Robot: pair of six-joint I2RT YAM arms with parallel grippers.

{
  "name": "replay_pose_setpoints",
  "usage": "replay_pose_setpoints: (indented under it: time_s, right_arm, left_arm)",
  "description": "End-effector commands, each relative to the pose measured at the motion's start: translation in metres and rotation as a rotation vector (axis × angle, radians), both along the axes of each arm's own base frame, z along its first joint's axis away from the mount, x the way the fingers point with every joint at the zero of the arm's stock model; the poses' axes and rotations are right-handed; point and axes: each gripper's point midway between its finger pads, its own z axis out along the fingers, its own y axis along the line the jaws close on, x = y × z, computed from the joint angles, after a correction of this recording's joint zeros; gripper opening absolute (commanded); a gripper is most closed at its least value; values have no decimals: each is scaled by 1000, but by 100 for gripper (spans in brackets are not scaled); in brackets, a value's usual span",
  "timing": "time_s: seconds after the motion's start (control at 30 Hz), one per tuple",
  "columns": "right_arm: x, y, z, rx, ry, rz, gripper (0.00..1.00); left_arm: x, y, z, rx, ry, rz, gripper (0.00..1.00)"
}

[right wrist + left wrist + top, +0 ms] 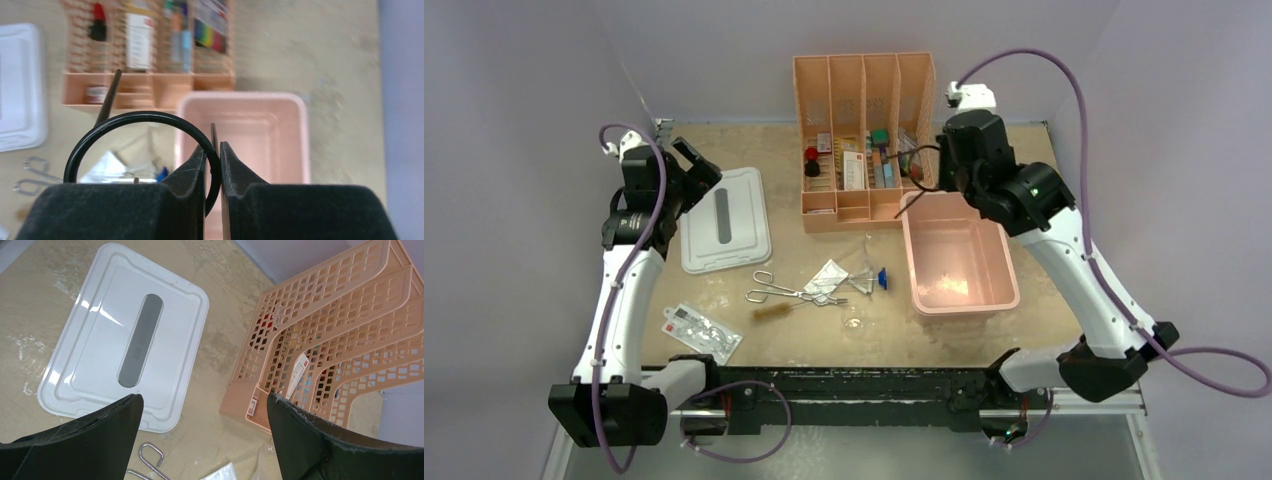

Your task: Organize the chemistry lab equipment

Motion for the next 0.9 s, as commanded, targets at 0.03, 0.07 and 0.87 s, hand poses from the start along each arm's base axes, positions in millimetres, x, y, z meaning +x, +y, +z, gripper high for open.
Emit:
replay_pose_setpoints:
  time_s: [0.03,0.07,0.87]
  right_arm:
    - [-29,-65,-26,-28,111,-233,0]
    - [-35,-75,-35,-38,148,-278,0]
    - [33,-65,-193,-113,284,-155,0]
  left_arm:
    - [14,-9,9,-32,-58,-34,93]
    - [15,-9,8,-33,-55,-35,93]
    - [23,-12,-2,-53,-33,-46,92]
